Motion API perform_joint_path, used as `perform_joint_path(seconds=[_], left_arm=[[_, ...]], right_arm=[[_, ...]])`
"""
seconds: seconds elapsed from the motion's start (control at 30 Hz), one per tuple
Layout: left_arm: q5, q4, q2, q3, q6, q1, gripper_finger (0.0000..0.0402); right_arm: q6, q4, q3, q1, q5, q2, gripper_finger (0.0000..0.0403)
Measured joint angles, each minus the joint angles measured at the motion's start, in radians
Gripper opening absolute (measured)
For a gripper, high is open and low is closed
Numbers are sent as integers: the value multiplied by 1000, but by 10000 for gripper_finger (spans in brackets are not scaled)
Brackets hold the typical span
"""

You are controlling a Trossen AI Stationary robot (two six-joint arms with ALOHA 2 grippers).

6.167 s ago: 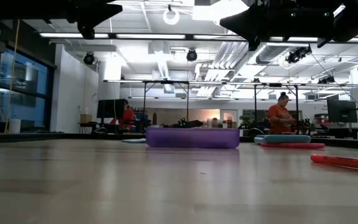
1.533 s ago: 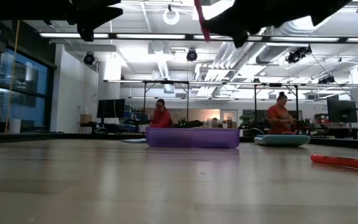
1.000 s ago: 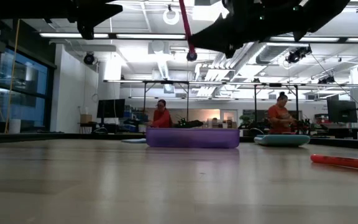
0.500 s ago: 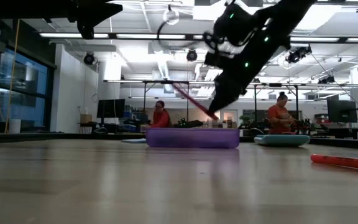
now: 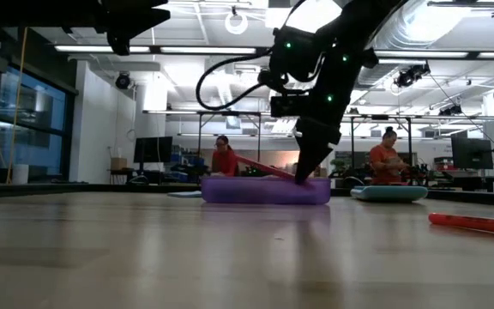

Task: Pack school essentials
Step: Put the pink pen into the violet supply box

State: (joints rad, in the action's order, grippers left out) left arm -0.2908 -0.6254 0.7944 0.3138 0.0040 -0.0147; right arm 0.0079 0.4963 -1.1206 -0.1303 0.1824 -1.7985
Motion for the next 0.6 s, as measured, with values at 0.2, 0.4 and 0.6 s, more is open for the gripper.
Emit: perform_joint_path(seconds=[0.2,0.4,0.6], left_arm=[[-1,0,0,0,0,0,156],[-5,0,0,0,0,0,156],[-8,0,0,0,0,0,156]], right_arm=[[12,15,1,0,8,-2,5],[14,16,2,0,-20,-1,38],[13,15,2,0,-18,-1,101]])
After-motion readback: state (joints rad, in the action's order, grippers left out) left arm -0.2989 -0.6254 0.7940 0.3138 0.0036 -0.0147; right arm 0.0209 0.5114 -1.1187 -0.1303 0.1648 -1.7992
